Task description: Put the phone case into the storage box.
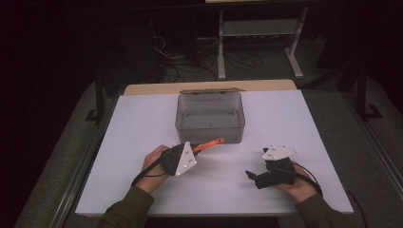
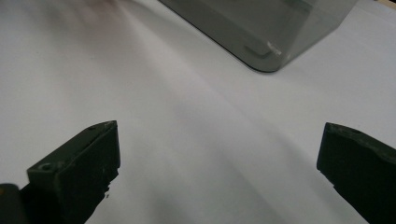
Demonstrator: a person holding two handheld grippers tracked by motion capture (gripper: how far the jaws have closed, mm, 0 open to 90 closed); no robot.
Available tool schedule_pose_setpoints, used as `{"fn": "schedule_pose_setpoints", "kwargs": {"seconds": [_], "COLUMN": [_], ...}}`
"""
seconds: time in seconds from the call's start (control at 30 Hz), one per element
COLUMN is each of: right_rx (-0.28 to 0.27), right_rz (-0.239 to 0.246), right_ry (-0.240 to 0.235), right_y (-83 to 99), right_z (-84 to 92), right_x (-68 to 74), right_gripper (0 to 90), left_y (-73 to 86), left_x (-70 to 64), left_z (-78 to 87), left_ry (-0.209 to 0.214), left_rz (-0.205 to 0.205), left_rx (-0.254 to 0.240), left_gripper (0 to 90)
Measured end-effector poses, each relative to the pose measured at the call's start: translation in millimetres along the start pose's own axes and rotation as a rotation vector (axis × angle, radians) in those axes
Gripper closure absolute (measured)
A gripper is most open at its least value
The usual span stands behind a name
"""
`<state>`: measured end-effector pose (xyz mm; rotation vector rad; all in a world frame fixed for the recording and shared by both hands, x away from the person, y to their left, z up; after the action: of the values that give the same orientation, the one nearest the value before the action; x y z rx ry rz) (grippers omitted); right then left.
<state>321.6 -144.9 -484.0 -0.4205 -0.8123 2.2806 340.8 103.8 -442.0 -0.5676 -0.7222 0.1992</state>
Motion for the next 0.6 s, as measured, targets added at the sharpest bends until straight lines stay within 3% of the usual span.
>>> {"fn": "schedule_pose_setpoints", "kwargs": {"seconds": [0.37,0.6], "right_rx": [-0.002,-0.001], "right_rz": [-0.001,0.000], "right_ry": [0.000,0.000], "right_y": [-0.1,0.0], "right_z": [0.5,0.4], "right_x": [0.0,0.3], "right_gripper": [0.0,0.0], "left_y": [1.9,5.3], "left_x": [5.0,8.2], "left_z": [2.0,1.8], "left_ry": [0.059,0.117], "left_rz": [0.070,0.139], "left_rx": [-0.020,-0.026], "left_gripper": [79.6,79.4]}}
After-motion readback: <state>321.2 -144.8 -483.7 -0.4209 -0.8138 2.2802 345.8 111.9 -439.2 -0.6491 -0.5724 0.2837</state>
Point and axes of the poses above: each handheld gripper's, and its own axes: z roughly backward along the jaws, y roughly out of its underside, x roughly to its left, the point moved 7 cm from there along -z, roughly forward along the jaws, and after that the axes turned 11 degrees about x, right-handed, at the moved point
